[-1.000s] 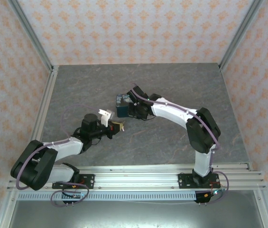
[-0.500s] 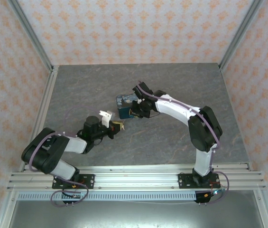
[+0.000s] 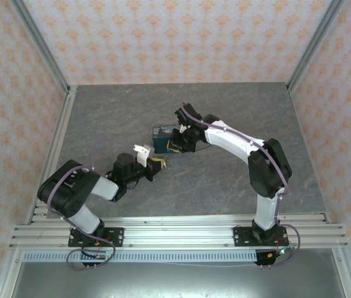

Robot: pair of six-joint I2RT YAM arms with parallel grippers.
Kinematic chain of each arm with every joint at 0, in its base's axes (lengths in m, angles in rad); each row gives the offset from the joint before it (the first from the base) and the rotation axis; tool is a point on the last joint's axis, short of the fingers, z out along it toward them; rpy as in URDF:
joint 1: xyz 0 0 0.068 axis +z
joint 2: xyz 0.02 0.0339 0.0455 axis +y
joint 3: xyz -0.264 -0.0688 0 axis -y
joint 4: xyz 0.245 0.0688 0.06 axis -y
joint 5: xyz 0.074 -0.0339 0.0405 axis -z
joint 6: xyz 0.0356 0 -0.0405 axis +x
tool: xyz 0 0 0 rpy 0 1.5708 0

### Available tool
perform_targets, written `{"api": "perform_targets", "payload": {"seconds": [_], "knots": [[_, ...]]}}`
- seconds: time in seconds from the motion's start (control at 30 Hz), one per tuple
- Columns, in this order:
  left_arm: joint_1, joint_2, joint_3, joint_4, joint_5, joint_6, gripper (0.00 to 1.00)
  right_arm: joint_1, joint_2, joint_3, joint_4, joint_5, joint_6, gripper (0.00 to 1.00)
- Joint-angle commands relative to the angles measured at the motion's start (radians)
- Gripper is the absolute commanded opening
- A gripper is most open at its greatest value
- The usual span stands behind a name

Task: Unlock a padlock with a key

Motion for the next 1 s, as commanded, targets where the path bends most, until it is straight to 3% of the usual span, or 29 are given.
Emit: {"api": "perform_targets", "payload": {"seconds": [0.0, 0.7, 0.97], "knots": [[-0.007, 0.0, 0.025, 0.071, -0.03, 0.01, 0.0, -0.006, -0.008, 0.039, -0.008, -0.031, 0.013, 0.0], [-0.007, 0.052, 0.05, 0.158, -0.024, -0.072, 0.0, -0.015, -0.003, 0.015, 0.044, -0.101, 0.054, 0.0], [-0.005, 0.089, 0.081, 0.203, 0.057, -0.136, 0.0, -0.015, -0.004, -0.002, 0.061, -0.108, 0.04, 0.0]]}}
